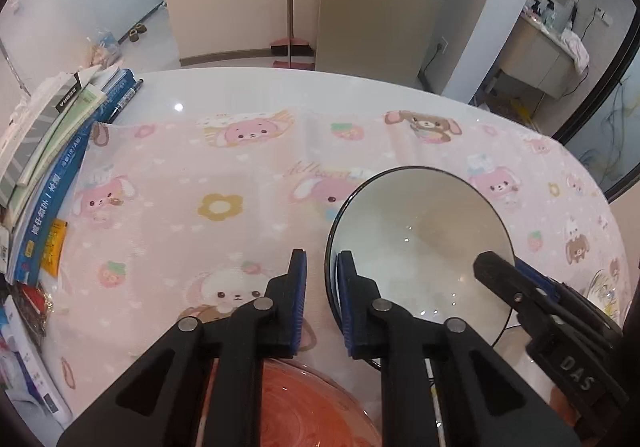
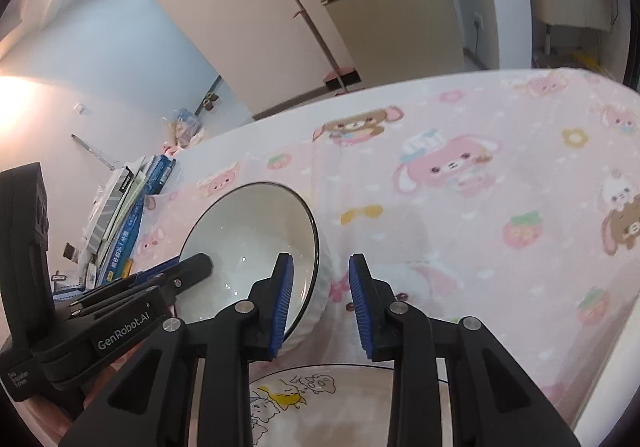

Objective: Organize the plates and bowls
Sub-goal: 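Close the left gripper on the white bowl rim while the right gripper grips it too, then lift the white bowl with both grippers and lower it over the stacked pink bowls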

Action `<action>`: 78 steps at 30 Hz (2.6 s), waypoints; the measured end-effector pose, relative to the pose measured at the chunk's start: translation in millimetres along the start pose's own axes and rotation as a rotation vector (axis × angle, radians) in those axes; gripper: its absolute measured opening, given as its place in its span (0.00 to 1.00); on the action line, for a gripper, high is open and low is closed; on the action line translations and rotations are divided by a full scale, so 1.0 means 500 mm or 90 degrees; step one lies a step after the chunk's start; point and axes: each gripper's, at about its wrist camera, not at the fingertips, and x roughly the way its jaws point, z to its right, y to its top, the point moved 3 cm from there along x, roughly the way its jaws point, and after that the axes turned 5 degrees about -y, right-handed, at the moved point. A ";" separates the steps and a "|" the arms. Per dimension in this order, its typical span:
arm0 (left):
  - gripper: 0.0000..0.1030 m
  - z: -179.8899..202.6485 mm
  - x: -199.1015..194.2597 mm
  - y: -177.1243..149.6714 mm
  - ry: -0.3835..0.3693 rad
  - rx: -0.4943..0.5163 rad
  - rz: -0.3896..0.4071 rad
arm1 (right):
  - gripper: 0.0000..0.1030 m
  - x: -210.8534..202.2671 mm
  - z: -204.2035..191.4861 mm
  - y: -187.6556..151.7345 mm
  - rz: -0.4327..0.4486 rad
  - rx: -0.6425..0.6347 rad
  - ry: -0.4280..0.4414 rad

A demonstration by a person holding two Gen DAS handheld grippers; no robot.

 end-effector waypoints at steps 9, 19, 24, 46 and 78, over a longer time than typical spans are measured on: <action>0.13 0.025 0.009 -0.005 0.017 0.042 -0.012 | 0.26 0.024 -0.004 -0.012 -0.016 0.025 0.048; 0.13 0.026 0.001 -0.008 -0.005 0.042 -0.007 | 0.27 0.031 -0.001 -0.014 -0.044 0.006 0.056; 0.11 0.028 -0.007 -0.008 -0.022 0.026 -0.001 | 0.24 0.017 -0.004 -0.009 -0.037 -0.002 0.027; 0.04 0.001 -0.326 -0.034 0.027 -0.002 0.214 | 0.24 -0.215 -0.136 -0.011 0.073 -0.047 0.163; 0.07 -0.150 -0.266 -0.210 0.045 -0.155 0.189 | 0.24 -0.140 -0.267 -0.139 -0.015 -0.147 0.075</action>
